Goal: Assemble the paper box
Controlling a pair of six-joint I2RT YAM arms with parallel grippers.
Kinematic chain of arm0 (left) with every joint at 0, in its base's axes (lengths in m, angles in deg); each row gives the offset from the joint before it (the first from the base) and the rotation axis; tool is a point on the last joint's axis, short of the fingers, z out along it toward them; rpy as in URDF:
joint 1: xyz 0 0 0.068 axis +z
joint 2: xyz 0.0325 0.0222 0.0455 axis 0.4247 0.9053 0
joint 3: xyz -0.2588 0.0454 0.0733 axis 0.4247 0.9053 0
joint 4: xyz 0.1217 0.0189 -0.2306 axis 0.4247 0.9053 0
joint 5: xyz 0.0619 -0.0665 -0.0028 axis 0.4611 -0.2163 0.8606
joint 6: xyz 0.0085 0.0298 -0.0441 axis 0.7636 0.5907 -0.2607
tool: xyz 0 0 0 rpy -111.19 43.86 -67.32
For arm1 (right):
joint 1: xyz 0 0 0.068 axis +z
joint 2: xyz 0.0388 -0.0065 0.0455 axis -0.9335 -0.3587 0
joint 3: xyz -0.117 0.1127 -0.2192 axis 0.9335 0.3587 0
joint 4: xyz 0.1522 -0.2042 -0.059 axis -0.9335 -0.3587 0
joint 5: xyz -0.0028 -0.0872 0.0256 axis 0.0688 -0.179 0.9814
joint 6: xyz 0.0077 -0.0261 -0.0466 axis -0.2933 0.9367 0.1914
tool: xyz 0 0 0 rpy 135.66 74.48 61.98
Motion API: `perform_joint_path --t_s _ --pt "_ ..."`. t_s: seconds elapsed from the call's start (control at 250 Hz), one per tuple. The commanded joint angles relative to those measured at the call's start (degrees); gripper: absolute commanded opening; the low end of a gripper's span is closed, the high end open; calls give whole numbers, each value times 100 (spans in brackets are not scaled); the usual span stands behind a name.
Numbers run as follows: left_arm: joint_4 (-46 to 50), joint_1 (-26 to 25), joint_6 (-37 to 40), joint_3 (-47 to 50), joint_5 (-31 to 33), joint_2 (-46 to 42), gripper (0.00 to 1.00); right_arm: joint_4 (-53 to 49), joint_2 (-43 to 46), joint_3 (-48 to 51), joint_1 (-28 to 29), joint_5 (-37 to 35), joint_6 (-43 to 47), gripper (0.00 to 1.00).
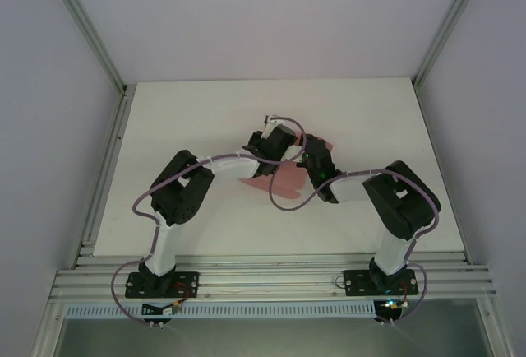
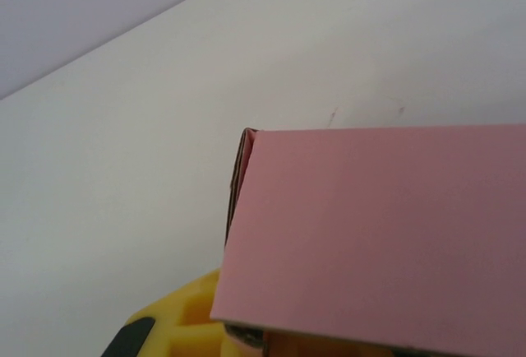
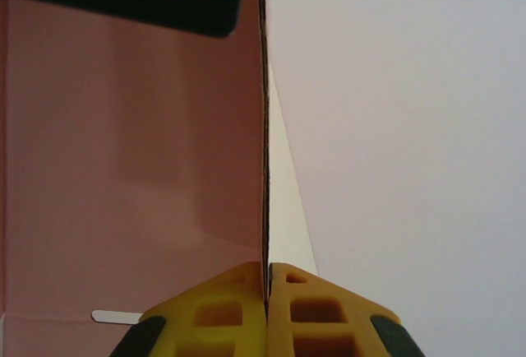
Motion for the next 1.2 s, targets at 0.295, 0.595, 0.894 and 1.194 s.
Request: perform_joint_path --t_s 0.295,0.595,0.894,1.194 --pt "1041 246 -191 262 1625 271 12 -711 24 23 248 49 -255 0" --pt "899 323 -532 579 793 -157 21 -906 -16 -91 243 -12 -326 0" --pt "-86 506 -652 1667 -1376 -1438 43 -1227 -29 -214 229 15 -556 0" --pt "-363 825 -1075 2181 -2707 -2104 62 -1143 -53 -223 222 52 -604 0"
